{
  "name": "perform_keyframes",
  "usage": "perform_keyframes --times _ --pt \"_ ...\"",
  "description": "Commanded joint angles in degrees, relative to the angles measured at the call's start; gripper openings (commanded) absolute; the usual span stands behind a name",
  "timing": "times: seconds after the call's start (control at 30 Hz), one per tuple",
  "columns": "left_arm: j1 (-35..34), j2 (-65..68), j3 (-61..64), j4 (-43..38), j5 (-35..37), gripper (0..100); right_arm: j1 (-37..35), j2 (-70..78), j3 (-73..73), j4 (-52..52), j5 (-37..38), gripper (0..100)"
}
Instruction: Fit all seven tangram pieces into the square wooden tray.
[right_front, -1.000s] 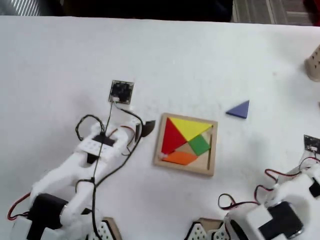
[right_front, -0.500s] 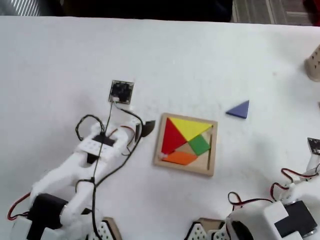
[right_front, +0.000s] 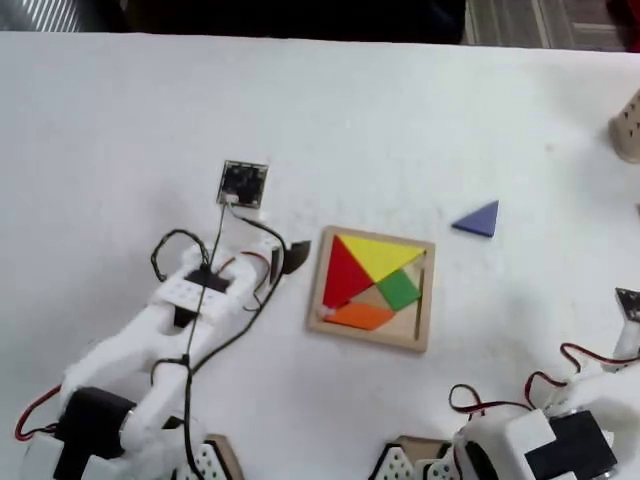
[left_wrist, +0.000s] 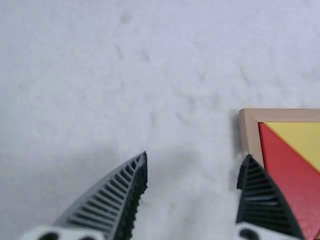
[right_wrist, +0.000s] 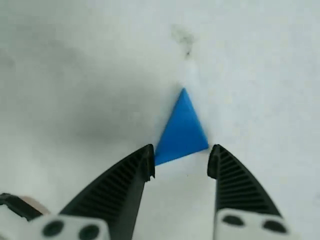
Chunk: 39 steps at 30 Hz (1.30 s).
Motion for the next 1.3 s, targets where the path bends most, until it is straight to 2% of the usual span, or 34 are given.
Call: perform_keyframes --times 0.0,0.17,0.3,0.47,0.73,1.27 --pt "0.04 -0.48 -1.67 0.00 -0.35 29 2.33 -2.33 0.53 -0.40 0.97 18.3" --pt "0.13 -0.48 -1.67 0.00 -0.35 29 2.77 -1.45 2.11 -4.26 0.62 18.3" --pt "0.13 -0.48 -1.58 0.00 -0.35 29 2.33 3.47 0.79 -8.57 -5.19 18.4" --pt "0.04 -0.48 -1.58 0.00 -0.35 29 1.27 9.63 -3.78 -8.66 -9.41 18.4" --pt "0.04 -0.48 -1.58 0.00 -0.35 29 -0.40 6.55 -7.65 -2.33 -9.49 18.4" --pt "0.13 -0.48 -1.58 0.00 -0.35 29 -5.41 3.91 -7.03 -2.24 -10.02 18.4"
